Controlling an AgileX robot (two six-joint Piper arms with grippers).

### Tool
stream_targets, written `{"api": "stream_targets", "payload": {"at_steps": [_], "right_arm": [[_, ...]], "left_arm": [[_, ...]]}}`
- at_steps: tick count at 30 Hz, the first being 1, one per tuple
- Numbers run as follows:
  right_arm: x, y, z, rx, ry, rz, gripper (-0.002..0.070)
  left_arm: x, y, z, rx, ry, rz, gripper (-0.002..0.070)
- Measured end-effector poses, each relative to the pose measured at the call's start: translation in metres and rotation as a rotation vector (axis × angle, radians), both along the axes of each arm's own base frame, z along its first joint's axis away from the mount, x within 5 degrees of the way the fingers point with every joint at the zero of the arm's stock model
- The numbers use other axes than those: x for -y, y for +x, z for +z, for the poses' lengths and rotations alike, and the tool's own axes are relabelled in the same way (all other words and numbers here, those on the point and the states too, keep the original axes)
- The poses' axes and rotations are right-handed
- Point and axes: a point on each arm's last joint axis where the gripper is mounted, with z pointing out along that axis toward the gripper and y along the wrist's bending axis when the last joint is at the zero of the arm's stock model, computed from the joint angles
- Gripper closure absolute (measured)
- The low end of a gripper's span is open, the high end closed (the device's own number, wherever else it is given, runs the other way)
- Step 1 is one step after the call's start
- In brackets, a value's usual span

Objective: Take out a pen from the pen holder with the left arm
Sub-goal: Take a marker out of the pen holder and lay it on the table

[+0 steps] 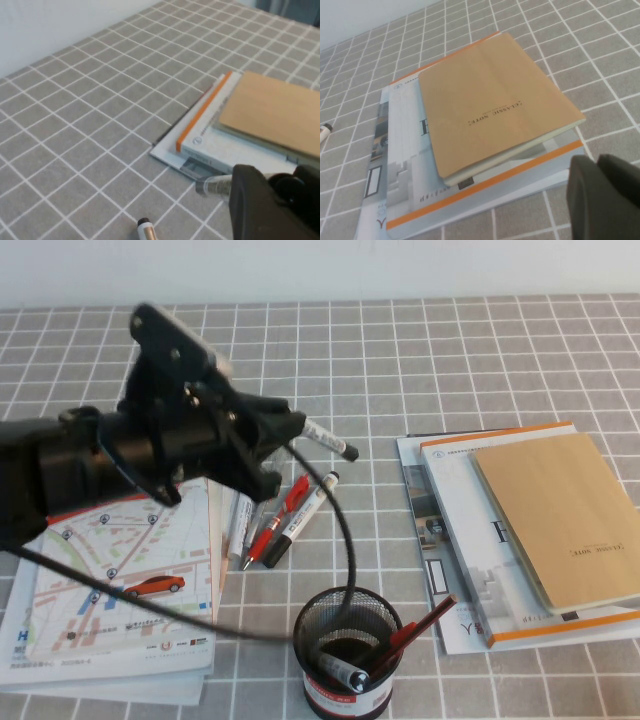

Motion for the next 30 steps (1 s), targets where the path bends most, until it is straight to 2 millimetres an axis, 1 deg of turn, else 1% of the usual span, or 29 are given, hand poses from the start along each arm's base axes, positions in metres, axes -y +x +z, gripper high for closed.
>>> {"api": "stream_targets", "payload": {"at_steps": [5, 8, 10, 15, 19, 22, 24, 26, 29, 30], "right_arm": [[0.0, 0.0, 0.0, 0.0, 0.0, 0.0, 0.0689], [0.0, 0.0, 0.0, 0.0, 0.0, 0.0, 0.0689], [0.0, 0.0, 0.0, 0.0, 0.0, 0.0, 0.0689], [0.0, 0.0, 0.0, 0.0, 0.0, 0.0, 0.0689], [0.0, 0.0, 0.0, 0.0, 0.0, 0.0, 0.0689], [0.0, 0.0, 0.0, 0.0, 0.0, 0.0, 0.0689], [0.0, 0.0, 0.0, 0.0, 0.0, 0.0, 0.0689], [0.0, 0.0, 0.0, 0.0, 0.0, 0.0, 0.0689], [0.0, 0.0, 0.0, 0.0, 0.0, 0.0, 0.0689], [0.0, 0.0, 0.0, 0.0, 0.0, 0.0, 0.0689]], "left_arm": [[-0.004, -0.005, 0.01, -0.116, -0.078, 0.072, 0.056], [-0.006, -0.011, 0.012, -0.2, -0.075, 0.089, 0.0561], [-0.007, -0.015, 0.012, -0.265, -0.043, 0.082, 0.056], [-0.011, -0.022, 0.014, -0.432, 0.146, 0.052, 0.0561], [-0.023, -0.028, 0.025, -0.53, 0.421, 0.079, 0.0561], [-0.028, -0.032, 0.04, -0.563, 0.579, 0.148, 0.056], [-0.025, -0.034, 0.052, -0.563, 0.64, 0.172, 0.056], [-0.017, -0.034, 0.06, -0.558, 0.677, 0.174, 0.0561], [-0.002, -0.027, 0.068, -0.544, 0.682, 0.164, 0.056], [0.003, -0.024, 0.068, -0.548, 0.68, 0.16, 0.0561]]}}
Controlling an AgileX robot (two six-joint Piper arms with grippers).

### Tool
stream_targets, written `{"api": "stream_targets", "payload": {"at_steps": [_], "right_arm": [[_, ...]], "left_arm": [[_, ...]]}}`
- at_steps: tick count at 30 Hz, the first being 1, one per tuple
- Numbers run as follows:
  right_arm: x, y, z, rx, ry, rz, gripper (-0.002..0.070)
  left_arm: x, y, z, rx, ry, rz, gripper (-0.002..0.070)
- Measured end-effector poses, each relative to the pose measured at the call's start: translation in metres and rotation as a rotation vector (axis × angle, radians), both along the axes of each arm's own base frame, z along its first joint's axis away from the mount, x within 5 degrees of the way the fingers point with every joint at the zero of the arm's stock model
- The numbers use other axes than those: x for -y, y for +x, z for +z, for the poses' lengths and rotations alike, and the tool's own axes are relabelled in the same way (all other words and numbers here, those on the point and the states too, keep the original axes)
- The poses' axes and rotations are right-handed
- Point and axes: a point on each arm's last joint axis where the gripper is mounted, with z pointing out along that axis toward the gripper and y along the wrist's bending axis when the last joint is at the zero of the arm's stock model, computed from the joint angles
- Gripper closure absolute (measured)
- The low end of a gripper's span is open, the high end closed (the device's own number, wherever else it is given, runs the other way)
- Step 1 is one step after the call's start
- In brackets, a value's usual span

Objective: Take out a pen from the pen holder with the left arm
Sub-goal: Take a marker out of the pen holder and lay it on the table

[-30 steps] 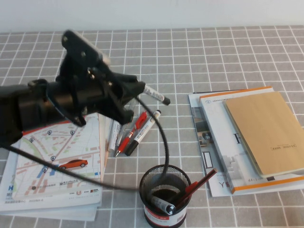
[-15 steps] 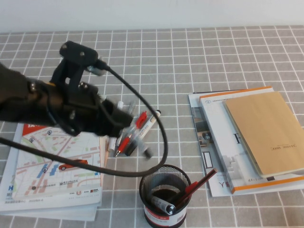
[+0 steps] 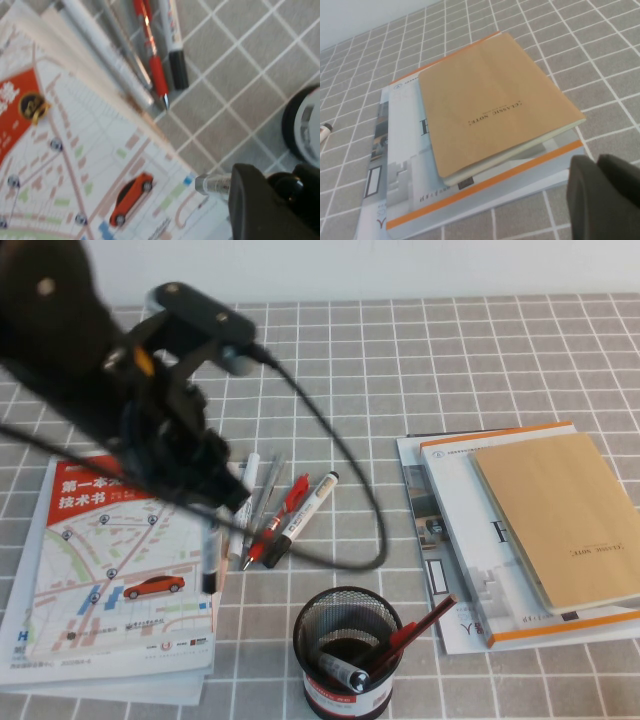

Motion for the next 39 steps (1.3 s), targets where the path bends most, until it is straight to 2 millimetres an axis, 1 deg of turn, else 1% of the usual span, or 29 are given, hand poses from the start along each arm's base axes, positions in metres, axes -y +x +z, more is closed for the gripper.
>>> {"api": "stream_targets", "payload": {"at_steps": [3, 4, 6, 11, 17, 23, 30, 39], "right_arm": [[0.0, 0.0, 0.0, 0.0, 0.0, 0.0, 0.0689], [0.0, 0.0, 0.0, 0.0, 0.0, 0.0, 0.0689], [0.0, 0.0, 0.0, 0.0, 0.0, 0.0, 0.0689], [0.0, 0.0, 0.0, 0.0, 0.0, 0.0, 0.0689], [0.0, 0.0, 0.0, 0.0, 0.0, 0.0, 0.0689], [0.0, 0.0, 0.0, 0.0, 0.0, 0.0, 0.0689], [0.0, 0.0, 0.0, 0.0, 0.0, 0.0, 0.0689], [0.0, 0.0, 0.0, 0.0, 0.001, 0.0, 0.0689]], "left_arm": [[0.014, 0.015, -0.002, -0.012, -0.015, 0.003, 0.0561], [0.019, 0.02, -0.006, -0.025, -0.011, 0.0, 0.0561], [0.029, 0.031, -0.016, -0.045, 0.005, -0.006, 0.0561], [0.055, 0.061, -0.049, -0.091, 0.067, -0.029, 0.056], [0.08, 0.089, -0.068, -0.089, 0.071, -0.044, 0.056], [0.093, 0.105, -0.08, -0.085, 0.063, -0.044, 0.056], [0.099, 0.114, -0.095, -0.071, 0.048, -0.041, 0.0561], [0.112, 0.125, -0.113, -0.044, -0.034, -0.027, 0.0561]]}}
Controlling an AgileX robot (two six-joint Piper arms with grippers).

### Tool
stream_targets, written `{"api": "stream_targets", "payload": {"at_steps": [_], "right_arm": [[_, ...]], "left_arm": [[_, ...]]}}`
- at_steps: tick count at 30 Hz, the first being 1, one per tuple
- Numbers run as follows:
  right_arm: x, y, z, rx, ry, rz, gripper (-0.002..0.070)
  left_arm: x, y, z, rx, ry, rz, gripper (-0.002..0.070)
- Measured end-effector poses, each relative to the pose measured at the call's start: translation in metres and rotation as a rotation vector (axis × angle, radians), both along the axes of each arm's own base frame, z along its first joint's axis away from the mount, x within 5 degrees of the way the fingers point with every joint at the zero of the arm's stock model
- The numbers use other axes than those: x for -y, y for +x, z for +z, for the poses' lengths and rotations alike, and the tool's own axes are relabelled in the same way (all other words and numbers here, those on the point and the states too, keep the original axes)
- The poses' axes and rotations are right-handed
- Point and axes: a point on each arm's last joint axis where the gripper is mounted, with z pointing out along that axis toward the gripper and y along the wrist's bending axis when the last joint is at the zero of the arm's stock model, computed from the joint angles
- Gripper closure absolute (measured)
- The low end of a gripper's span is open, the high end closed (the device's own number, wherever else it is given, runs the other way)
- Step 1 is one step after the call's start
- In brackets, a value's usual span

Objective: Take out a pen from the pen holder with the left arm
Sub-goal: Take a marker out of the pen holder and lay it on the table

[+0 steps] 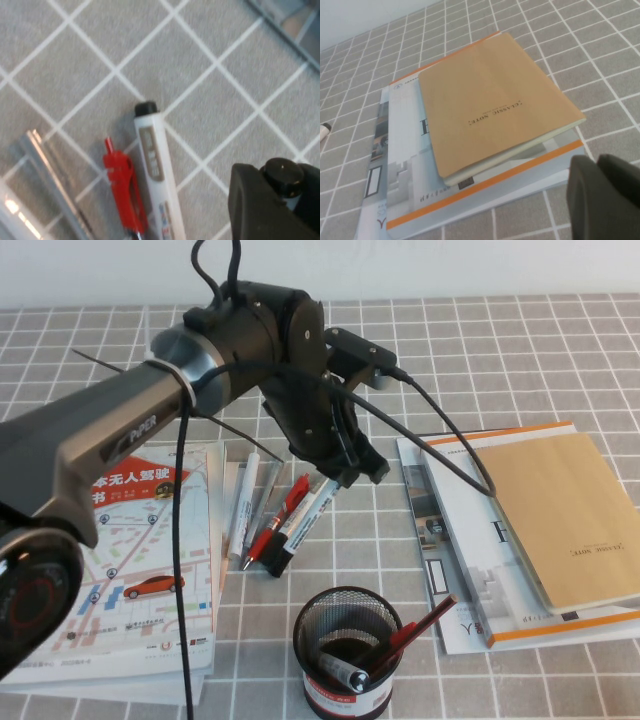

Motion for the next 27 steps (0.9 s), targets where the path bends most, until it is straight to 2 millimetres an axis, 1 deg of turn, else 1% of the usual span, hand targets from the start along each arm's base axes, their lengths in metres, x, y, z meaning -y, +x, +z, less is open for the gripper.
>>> {"api": "stream_targets", "payload": {"at_steps": [6, 13, 27], "right_arm": [[0.0, 0.0, 0.0, 0.0, 0.0, 0.0, 0.0689], [0.0, 0.0, 0.0, 0.0, 0.002, 0.0, 0.0689], [0.0, 0.0, 0.0, 0.0, 0.002, 0.0, 0.0689]], "left_arm": [[0.005, 0.005, -0.009, 0.016, -0.033, 0.01, 0.056], [0.01, 0.011, -0.03, -0.002, -0.033, 0.017, 0.056], [0.016, 0.019, -0.052, 0.0, -0.054, 0.031, 0.056]]}}
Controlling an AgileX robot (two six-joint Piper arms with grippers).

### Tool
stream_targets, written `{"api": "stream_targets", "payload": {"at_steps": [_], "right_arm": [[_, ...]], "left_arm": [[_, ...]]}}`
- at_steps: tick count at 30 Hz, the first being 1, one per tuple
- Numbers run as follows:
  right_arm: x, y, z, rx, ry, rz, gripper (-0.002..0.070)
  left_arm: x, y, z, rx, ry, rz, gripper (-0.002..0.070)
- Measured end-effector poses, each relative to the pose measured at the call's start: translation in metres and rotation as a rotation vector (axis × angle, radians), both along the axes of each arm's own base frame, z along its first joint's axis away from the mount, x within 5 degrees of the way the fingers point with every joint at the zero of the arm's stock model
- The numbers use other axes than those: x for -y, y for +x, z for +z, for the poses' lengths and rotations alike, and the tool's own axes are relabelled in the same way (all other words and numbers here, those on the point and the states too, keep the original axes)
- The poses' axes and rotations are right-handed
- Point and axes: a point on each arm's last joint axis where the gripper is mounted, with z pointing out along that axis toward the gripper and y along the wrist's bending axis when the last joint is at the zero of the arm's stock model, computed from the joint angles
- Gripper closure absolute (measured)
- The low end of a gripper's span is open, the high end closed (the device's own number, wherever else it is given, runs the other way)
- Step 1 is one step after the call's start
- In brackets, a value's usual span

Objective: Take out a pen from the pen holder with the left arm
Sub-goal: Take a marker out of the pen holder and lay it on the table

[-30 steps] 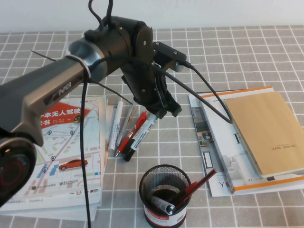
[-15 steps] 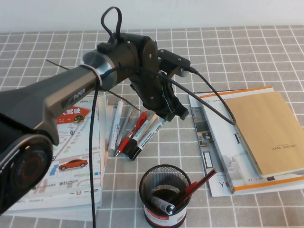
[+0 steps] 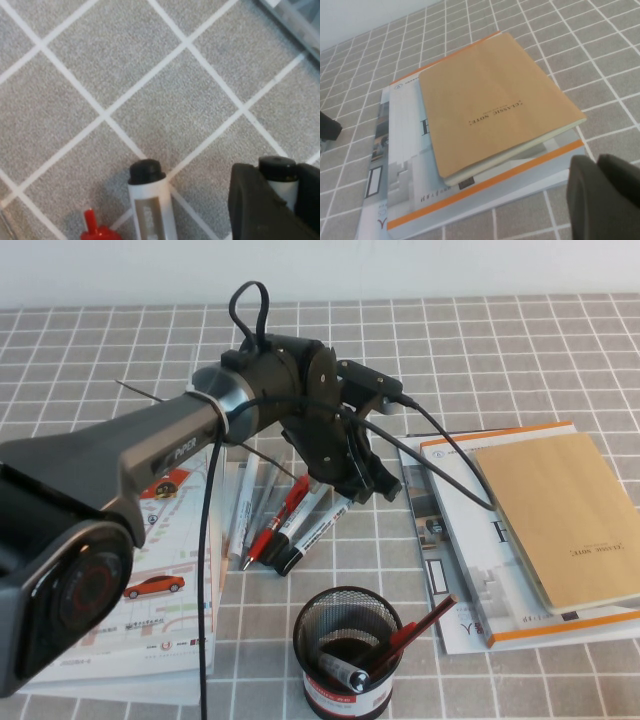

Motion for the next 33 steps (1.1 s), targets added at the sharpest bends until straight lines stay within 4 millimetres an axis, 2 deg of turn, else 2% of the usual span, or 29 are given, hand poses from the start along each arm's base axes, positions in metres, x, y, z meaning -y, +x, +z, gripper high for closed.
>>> {"api": "stream_targets", "payload": {"at_steps": [10, 12, 15, 17, 20, 23, 26, 29, 31, 33], "right_arm": [[0.0, 0.0, 0.0, 0.0, 0.0, 0.0, 0.0689], [0.0, 0.0, 0.0, 0.0, 0.0, 0.0, 0.0689], [0.0, 0.0, 0.0, 0.0, 0.0, 0.0, 0.0689], [0.0, 0.0, 0.0, 0.0, 0.001, 0.0, 0.0689], [0.0, 0.0, 0.0, 0.0, 0.001, 0.0, 0.0689], [0.0, 0.0, 0.0, 0.0, 0.001, 0.0, 0.0689], [0.0, 0.0, 0.0, 0.0, 0.001, 0.0, 0.0689], [0.0, 0.0, 0.0, 0.0, 0.001, 0.0, 0.0689], [0.0, 0.0, 0.0, 0.0, 0.001, 0.0, 0.0689], [0.0, 0.0, 0.0, 0.0, 0.001, 0.0, 0.0689]], "left_arm": [[-0.001, 0.004, -0.007, -0.002, -0.004, 0.012, 0.0543], [-0.001, 0.005, -0.007, 0.005, -0.008, 0.015, 0.0492], [-0.001, 0.005, -0.007, 0.008, -0.01, 0.015, 0.038], [-0.001, 0.005, -0.007, 0.008, -0.01, 0.015, 0.0337], [-0.002, 0.005, -0.007, 0.013, -0.003, 0.013, 0.0312], [-0.004, 0.005, 0.004, 0.049, 0.011, 0.007, 0.0303], [-0.005, 0.001, 0.033, 0.142, 0.026, 0.019, 0.0307], [-0.008, -0.006, 0.066, 0.23, 0.018, 0.056, 0.0349], [-0.008, -0.012, 0.081, 0.263, 0.005, 0.063, 0.0416], [-0.005, -0.019, 0.092, 0.277, -0.004, 0.055, 0.0521]]}}
